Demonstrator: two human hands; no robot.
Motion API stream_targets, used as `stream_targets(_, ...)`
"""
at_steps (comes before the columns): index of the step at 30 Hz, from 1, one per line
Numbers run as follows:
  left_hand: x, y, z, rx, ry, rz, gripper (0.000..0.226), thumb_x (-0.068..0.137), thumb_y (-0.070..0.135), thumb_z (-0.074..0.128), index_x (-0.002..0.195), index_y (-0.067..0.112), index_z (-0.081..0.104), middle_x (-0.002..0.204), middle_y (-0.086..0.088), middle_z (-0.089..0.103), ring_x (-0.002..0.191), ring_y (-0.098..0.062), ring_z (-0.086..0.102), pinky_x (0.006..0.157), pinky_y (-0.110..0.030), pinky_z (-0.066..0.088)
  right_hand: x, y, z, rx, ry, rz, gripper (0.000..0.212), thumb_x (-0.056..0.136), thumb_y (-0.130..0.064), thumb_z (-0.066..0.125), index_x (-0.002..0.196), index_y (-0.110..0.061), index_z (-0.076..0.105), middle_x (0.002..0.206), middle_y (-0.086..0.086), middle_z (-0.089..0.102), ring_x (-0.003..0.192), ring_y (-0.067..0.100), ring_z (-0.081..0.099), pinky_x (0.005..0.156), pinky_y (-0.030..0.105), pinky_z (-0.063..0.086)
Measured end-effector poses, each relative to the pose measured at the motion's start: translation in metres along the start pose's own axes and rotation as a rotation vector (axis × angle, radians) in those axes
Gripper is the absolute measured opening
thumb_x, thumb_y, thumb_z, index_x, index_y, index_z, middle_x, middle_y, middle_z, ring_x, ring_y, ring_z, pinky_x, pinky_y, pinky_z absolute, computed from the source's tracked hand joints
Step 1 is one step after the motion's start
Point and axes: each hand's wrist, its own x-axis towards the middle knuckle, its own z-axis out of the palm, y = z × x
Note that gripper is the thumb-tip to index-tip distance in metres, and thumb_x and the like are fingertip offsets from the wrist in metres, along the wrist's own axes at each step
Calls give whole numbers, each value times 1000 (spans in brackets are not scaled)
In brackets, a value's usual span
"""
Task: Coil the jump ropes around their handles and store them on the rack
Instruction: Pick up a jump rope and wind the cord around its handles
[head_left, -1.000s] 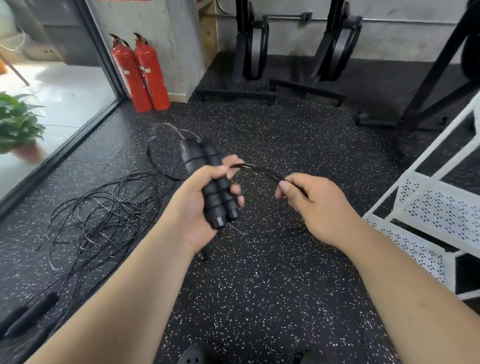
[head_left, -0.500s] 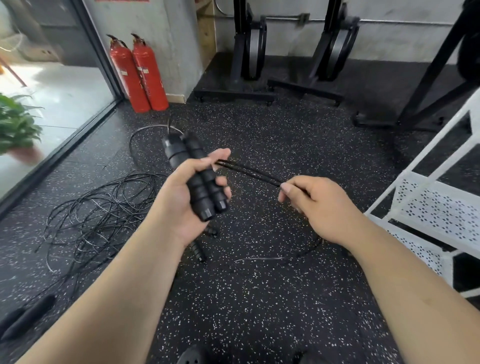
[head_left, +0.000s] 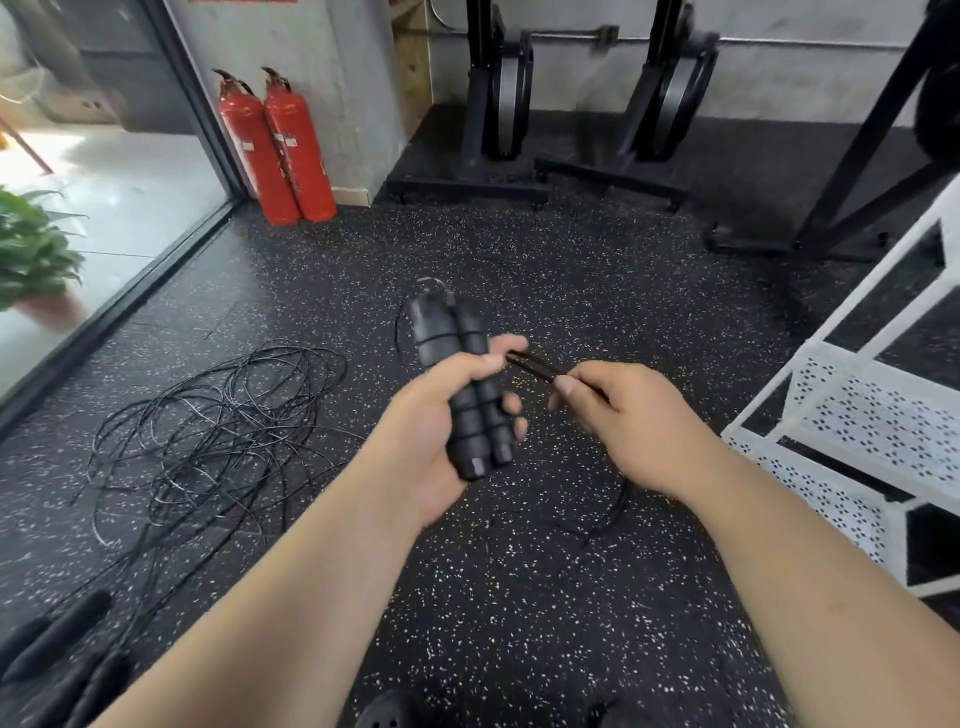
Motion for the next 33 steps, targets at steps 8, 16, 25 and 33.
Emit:
stream_targets(8,2,-4,-3,-46,80,9,46,94,11,68,139,9,67,127,-12,72,72,-19,61,71,-39,58,0,-3,5,3,36,-15,27,110,-40,51,91,-34,70,58,-9,57,47,6,41,49,27,35)
stream_targets(16,0,-10,5,27,-31,-40,42,96,12,66,137,5,69,124,-10,71,73,-17,59,70,-37,57,1,-1,2,-61,1,-16,26,109,-43,54,91,-33,70,62,-3,62,48,5,46,49,29,36)
stream_targets(25,0,4,-6,-48,121,-13,49,91,9,66,139,7,65,141,-19,68,72,-19,60,71,-38,58,-3,3,1,-41,17,-11,23,109,-43,55,91,-37,69,64,-3,64,47,5,45,48,28,39)
stream_targets(33,4,-25,10,45,70,-104,38,94,7,67,132,6,72,109,-12,69,71,-19,62,70,-39,58,2,3,8,-121,-6,-8,20,108,-39,57,91,-38,67,69,-8,65,57,4,55,54,27,39)
